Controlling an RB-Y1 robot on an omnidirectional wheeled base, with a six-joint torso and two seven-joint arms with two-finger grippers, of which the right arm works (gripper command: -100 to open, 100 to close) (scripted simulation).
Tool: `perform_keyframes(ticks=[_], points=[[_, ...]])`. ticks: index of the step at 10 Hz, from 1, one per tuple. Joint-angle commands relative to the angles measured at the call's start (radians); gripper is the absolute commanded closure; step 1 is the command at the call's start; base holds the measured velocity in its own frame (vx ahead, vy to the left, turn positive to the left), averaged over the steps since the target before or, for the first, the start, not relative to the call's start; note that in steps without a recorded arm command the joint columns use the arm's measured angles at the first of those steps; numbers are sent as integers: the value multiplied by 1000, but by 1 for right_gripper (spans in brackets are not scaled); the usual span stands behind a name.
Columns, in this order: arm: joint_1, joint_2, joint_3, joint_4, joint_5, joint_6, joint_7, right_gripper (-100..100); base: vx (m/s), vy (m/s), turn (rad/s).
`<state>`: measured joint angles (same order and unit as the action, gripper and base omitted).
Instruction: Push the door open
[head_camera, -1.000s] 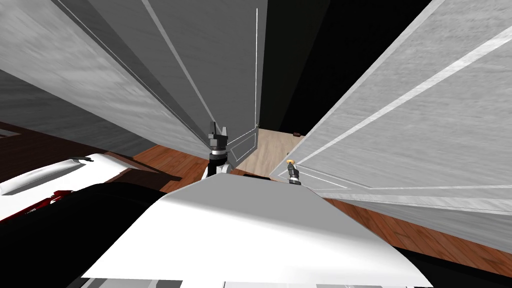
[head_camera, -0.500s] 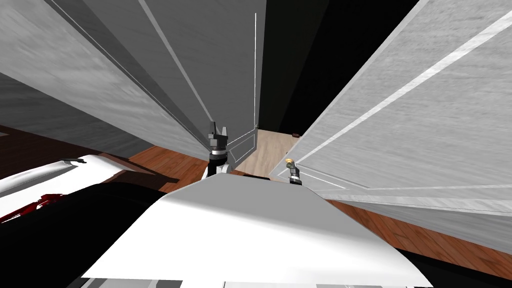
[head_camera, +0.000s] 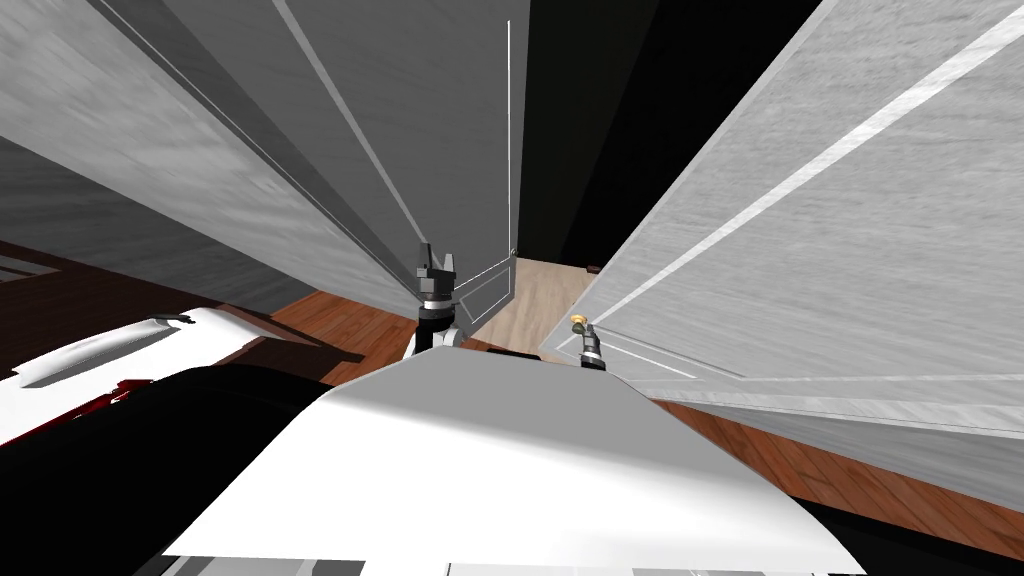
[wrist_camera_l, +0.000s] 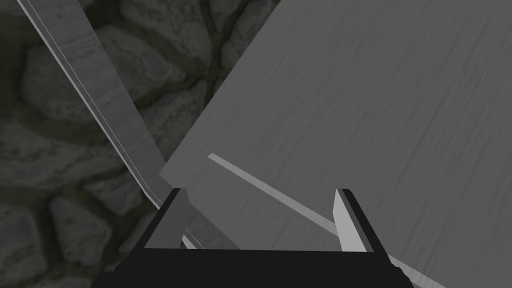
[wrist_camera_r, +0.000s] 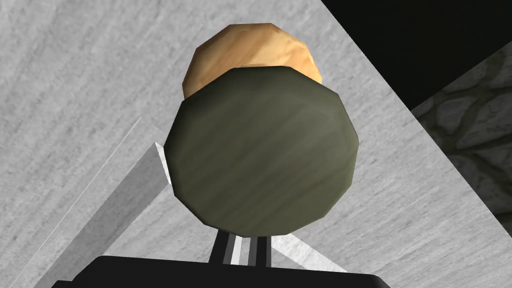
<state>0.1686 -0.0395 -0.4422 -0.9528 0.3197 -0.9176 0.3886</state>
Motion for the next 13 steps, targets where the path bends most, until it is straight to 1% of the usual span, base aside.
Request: perform_keyframes(ticks=[1, 2, 3, 5, 6, 7, 8, 9, 11, 12, 13], points=[[1, -3, 4, -1, -15, 3, -50, -100, -36, 10, 49], [2, -5, 6, -1, -26, 6, -77, -100, -37, 2, 47], [2, -5, 6, -1, -26, 6, -87, -100, -29, -3, 17], [2, -9, 11, -2, -49, 11, -151, -100, -32, 4, 45], [2, -9, 11, -2, -49, 11, -159, -100, -27, 0, 21], [3, -11, 14, -2, -63, 14, -199, -100, -36, 2, 50], [3, -14, 17, -3, -77, 17, -225, -100, -43, 5, 62], [3, -14, 17, -3, -77, 17, -238, -100, -28, 1, 23], [5, -18, 24, -3, -107, 24, -302, -100, -40, 3, 54], [5, -18, 24, -3, -107, 24, -319, -100, -38, 5, 32], [5, -20, 28, -4, -123, 27, -354, -100, -35, 3, 61]])
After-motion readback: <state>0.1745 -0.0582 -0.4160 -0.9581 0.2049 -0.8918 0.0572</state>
